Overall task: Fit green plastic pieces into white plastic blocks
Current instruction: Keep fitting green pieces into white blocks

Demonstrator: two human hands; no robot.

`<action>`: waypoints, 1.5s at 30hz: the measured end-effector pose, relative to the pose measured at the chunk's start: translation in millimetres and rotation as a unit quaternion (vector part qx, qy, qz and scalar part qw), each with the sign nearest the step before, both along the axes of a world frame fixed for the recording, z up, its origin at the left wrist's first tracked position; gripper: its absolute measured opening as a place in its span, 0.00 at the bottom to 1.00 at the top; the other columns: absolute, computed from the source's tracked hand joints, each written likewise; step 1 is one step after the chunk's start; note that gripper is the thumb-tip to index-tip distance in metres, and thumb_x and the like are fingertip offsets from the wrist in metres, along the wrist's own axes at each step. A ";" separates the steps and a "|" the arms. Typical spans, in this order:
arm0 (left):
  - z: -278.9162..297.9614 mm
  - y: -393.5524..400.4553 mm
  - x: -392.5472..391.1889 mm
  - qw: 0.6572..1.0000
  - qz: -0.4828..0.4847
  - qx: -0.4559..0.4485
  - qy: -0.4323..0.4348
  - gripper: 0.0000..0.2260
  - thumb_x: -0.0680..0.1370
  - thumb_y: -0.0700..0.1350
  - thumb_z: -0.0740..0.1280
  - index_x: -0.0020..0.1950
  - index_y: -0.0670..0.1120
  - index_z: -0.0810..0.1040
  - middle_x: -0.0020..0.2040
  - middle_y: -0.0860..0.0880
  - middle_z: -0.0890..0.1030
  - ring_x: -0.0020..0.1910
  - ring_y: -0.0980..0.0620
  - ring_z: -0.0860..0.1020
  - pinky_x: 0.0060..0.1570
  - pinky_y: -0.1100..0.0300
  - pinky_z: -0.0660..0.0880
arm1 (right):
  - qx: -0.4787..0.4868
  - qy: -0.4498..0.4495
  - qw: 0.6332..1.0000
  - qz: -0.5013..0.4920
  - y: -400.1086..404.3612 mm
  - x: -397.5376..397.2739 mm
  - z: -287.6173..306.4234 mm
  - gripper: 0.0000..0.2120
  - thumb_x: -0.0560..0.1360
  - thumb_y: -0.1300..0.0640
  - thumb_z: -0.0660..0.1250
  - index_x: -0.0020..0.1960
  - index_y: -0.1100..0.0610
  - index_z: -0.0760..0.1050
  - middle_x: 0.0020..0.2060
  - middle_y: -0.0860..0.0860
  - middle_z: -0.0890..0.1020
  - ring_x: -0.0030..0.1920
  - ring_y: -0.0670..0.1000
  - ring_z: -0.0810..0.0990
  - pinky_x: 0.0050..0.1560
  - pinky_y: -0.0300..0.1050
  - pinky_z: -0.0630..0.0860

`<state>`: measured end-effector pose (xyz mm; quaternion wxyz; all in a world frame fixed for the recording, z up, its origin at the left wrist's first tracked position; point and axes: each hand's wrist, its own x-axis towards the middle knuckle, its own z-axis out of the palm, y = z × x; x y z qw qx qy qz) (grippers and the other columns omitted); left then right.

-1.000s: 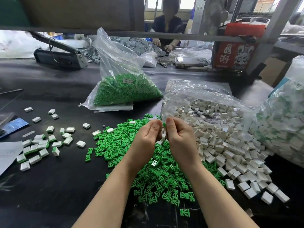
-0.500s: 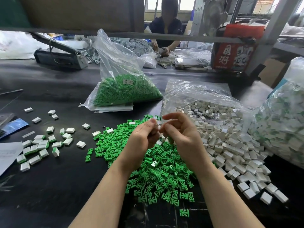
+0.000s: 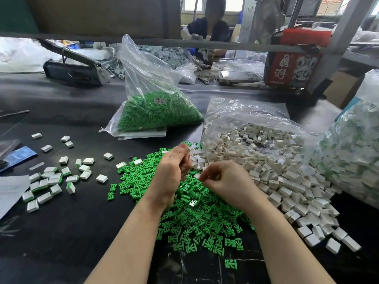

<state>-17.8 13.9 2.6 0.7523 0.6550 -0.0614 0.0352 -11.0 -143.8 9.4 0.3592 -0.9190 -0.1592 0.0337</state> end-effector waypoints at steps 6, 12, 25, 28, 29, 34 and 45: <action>0.3 2.0 0.5 1.000 0.003 0.003 -0.009 0.18 0.85 0.48 0.53 0.35 0.49 0.66 0.27 0.54 0.63 0.26 0.56 0.57 0.25 0.64 0.54 | -0.155 -0.027 0.987 0.035 -3.4 -2.1 2.7 0.07 0.73 0.50 0.73 0.51 0.42 0.83 0.42 0.39 0.79 0.41 0.39 0.74 0.49 0.38 0.72; 2.6 0.8 -1.9 1.000 0.007 0.025 -0.012 0.17 0.85 0.48 0.53 0.37 0.48 0.66 0.27 0.54 0.63 0.26 0.57 0.58 0.26 0.64 0.55 | -0.119 -0.012 0.992 0.026 -4.4 -3.7 3.4 0.04 0.72 0.52 0.75 0.45 0.47 0.81 0.42 0.41 0.80 0.44 0.43 0.78 0.51 0.42 0.77; 7.8 -8.0 -12.4 0.998 -0.037 0.058 -0.014 0.12 0.85 0.44 0.53 0.44 0.42 0.68 0.38 0.45 0.66 0.34 0.57 0.68 0.37 0.72 0.70 | 0.481 0.118 0.868 -0.045 -12.2 -3.9 21.9 0.12 0.65 0.58 0.75 0.49 0.55 0.84 0.40 0.53 0.83 0.38 0.45 0.79 0.37 0.37 0.75; 8.0 -9.0 -13.3 0.996 -0.042 0.070 -0.019 0.12 0.85 0.43 0.53 0.44 0.42 0.68 0.37 0.47 0.67 0.33 0.59 0.68 0.36 0.73 0.69 | 0.492 0.123 0.861 -0.031 -10.3 -5.2 22.6 0.10 0.63 0.58 0.75 0.45 0.55 0.85 0.39 0.53 0.85 0.36 0.44 0.80 0.34 0.35 0.75; 8.1 -9.5 -13.1 0.996 -0.043 0.072 -0.021 0.12 0.85 0.43 0.53 0.44 0.41 0.68 0.36 0.49 0.68 0.32 0.59 0.68 0.36 0.73 0.69 | 0.491 0.123 0.862 -0.032 -9.6 -4.9 22.2 0.10 0.63 0.58 0.75 0.44 0.55 0.86 0.39 0.53 0.85 0.36 0.44 0.80 0.34 0.35 0.75; 5.4 -5.8 -7.5 0.998 0.001 0.059 -0.008 0.14 0.84 0.44 0.56 0.44 0.42 0.78 0.32 0.52 0.74 0.30 0.60 0.70 0.31 0.71 0.68 | 0.476 0.148 0.864 -0.062 -9.2 -3.7 19.4 0.13 0.62 0.58 0.75 0.46 0.58 0.83 0.39 0.54 0.85 0.35 0.46 0.78 0.36 0.38 0.74; 7.0 6.7 0.6 0.981 0.085 -0.124 0.121 0.17 0.80 0.46 0.55 0.35 0.49 0.77 0.28 0.53 0.75 0.22 0.58 0.65 0.19 0.66 0.58 | 0.160 0.178 0.969 -0.054 10.0 -4.4 1.0 0.02 0.76 0.59 0.68 0.46 0.57 0.76 0.37 0.49 0.78 0.30 0.44 0.73 0.30 0.37 0.72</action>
